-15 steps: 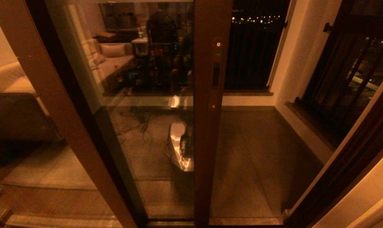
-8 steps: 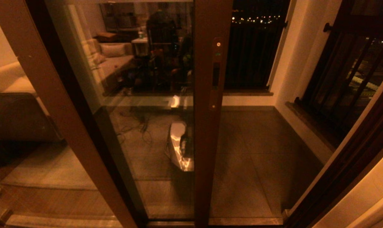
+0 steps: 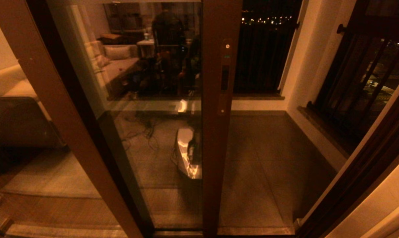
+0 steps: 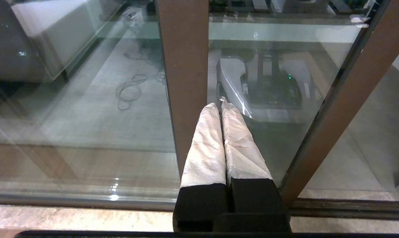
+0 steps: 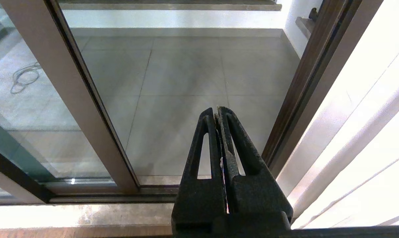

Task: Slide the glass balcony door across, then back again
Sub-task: Close the slid door

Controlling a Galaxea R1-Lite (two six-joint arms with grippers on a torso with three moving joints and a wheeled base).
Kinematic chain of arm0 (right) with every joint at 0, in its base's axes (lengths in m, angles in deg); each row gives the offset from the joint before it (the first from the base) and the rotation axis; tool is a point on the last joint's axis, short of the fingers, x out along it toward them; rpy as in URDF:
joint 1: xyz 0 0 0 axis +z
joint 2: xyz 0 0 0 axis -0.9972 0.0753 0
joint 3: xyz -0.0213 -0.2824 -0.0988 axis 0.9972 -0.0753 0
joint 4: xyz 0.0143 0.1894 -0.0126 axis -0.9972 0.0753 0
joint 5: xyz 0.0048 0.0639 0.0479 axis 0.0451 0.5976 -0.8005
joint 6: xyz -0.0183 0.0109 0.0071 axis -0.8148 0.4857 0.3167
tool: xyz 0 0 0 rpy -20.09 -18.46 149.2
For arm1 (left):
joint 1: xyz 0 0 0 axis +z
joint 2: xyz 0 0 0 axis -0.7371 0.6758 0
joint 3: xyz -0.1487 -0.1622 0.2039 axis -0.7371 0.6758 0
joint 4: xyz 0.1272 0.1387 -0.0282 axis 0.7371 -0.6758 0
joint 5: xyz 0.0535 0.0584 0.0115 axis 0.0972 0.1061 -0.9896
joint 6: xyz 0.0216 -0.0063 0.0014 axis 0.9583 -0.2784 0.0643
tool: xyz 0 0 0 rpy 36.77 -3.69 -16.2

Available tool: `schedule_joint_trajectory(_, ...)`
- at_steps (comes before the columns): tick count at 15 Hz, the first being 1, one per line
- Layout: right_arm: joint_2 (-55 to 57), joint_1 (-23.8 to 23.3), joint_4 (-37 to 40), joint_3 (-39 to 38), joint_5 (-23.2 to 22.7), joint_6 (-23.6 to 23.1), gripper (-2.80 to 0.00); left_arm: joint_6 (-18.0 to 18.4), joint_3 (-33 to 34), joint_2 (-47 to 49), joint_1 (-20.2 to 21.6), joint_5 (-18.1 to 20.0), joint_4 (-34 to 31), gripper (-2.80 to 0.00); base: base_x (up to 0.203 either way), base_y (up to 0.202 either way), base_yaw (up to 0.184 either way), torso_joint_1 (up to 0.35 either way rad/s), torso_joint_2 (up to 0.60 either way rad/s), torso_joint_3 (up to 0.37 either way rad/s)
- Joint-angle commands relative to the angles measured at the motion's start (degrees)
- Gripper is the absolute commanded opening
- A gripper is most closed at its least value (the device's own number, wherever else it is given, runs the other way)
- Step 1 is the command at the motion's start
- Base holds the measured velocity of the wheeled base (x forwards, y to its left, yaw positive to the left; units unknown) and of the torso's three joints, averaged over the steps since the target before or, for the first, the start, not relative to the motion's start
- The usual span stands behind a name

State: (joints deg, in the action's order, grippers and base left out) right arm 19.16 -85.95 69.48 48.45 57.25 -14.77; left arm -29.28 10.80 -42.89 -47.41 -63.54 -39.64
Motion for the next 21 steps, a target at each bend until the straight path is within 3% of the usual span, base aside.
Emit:
schedule_joint_trajectory(1,0.1,0.0,0.0,0.0,0.0,0.0,-2.80,0.0,0.2,-0.1,0.0,0.0,-0.3,-2.80,0.000,0.000,0.000,0.000,0.00,0.000)
schedule_joint_trajectory(10,0.1,0.0,-0.1,0.0,0.3,-0.2,-2.80,0.0,0.0,-0.1,0.0,0.0,-0.9,-2.80,0.000,0.000,0.000,0.000,0.00,0.000)
schedule_joint_trajectory(13,0.9,0.0,0.2,8.1,-0.5,0.1,-2.80,0.0,0.0,0.0,0.0,0.0,-0.9,-2.80,0.000,0.000,0.000,0.000,0.00,0.000)
schedule_joint_trajectory(18,16.4,0.1,1.5,27.3,-8.4,0.6,-2.80,0.0,0.0,0.0,0.0,0.0,-0.9,-2.80,0.000,0.000,0.000,0.000,0.00,0.000)
schedule_joint_trajectory(21,25.5,-0.1,1.0,33.2,-21.0,1.6,-2.80,0.0,0.0,0.0,0.0,0.0,-0.9,-2.80,0.000,0.000,0.000,0.000,0.00,0.000)
